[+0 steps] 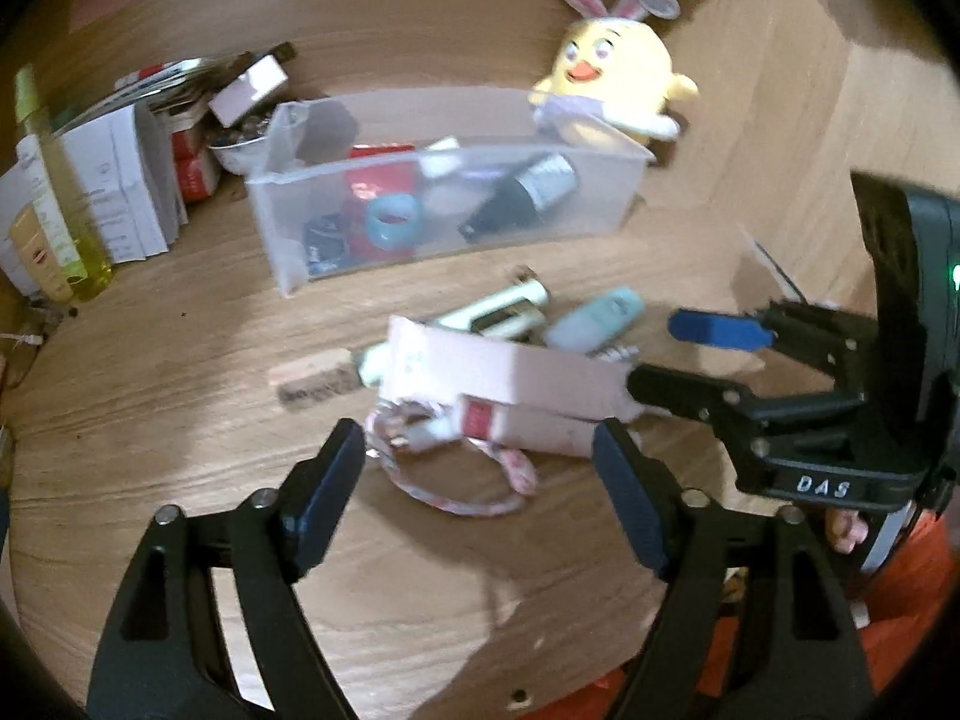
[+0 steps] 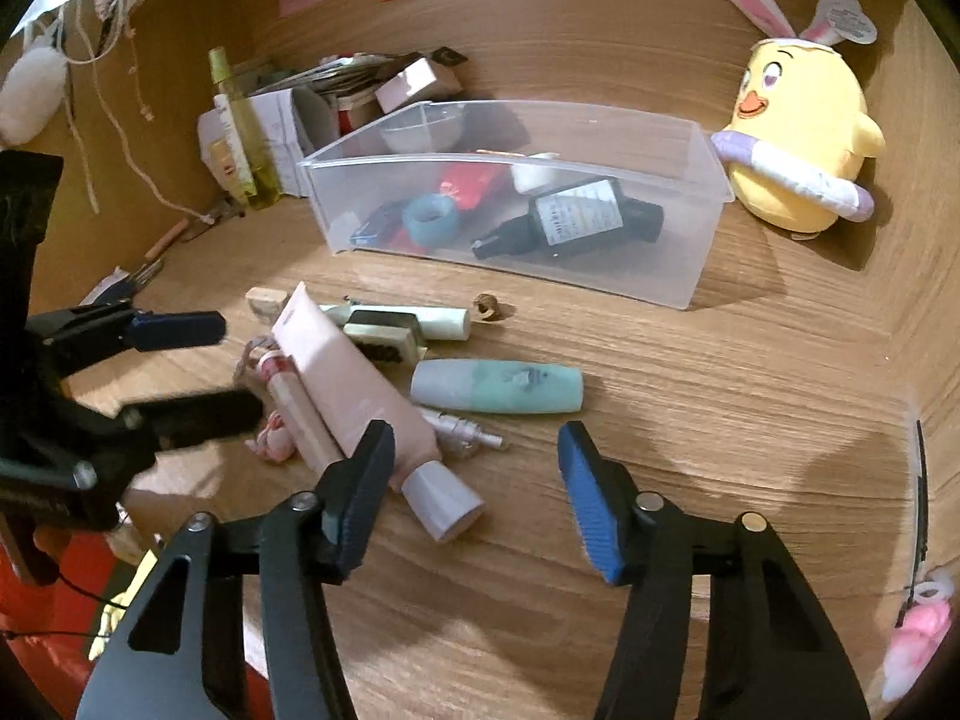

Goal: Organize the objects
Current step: 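Withdraw both tools from the bin back toward the item pile, then move left tool to red-banded pink tube while right tool approaches pink squeeze tube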

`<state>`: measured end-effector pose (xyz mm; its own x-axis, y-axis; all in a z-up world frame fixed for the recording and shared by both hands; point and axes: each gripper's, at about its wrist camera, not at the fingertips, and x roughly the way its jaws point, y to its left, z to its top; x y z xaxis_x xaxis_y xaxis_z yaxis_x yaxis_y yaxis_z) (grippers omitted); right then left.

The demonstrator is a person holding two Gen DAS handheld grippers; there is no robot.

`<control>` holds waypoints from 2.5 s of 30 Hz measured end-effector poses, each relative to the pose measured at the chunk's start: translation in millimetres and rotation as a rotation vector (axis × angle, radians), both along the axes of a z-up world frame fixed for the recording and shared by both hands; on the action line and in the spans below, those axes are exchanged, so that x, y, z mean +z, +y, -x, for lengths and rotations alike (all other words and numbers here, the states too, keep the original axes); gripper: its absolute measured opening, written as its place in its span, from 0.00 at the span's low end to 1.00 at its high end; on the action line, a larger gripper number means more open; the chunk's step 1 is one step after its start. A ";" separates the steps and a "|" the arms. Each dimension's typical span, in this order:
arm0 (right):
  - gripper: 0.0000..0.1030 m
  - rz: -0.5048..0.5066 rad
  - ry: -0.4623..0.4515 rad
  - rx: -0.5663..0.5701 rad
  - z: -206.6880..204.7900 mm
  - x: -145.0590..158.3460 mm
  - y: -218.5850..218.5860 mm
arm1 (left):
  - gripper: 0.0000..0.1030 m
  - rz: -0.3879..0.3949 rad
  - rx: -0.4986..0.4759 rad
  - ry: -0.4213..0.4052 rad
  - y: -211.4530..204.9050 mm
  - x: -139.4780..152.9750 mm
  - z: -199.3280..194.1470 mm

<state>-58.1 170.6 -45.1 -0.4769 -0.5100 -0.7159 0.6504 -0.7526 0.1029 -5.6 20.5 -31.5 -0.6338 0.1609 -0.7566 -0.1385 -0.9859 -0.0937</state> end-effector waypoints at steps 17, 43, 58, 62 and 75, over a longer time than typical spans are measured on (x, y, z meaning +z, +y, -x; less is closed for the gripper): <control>0.38 0.008 -0.054 0.029 -0.8 -8.8 22.9 | 0.90 0.069 -0.025 -0.026 32.1 -16.4 7.9; 0.47 -0.047 -0.029 0.084 6.1 -4.5 9.5 | 0.81 0.111 -0.003 0.041 32.1 -22.0 10.5; 0.33 -0.045 -0.010 0.005 3.9 -1.9 27.8 | 0.81 0.059 0.000 0.107 28.3 -1.1 2.7; 0.33 -0.054 0.006 -0.009 -1.7 -2.8 32.8 | 0.81 0.049 0.012 0.109 24.1 1.2 2.9; 0.07 -0.023 0.003 -0.088 3.6 8.8 57.1 | 0.81 0.008 0.026 0.125 16.6 7.4 3.8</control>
<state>-61.7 227.7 -36.2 -0.5212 -0.4493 -0.7256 0.5815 -0.8092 0.0833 -9.4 37.1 -24.1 -0.7271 0.1372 -0.6727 -0.1229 -0.9900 -0.0691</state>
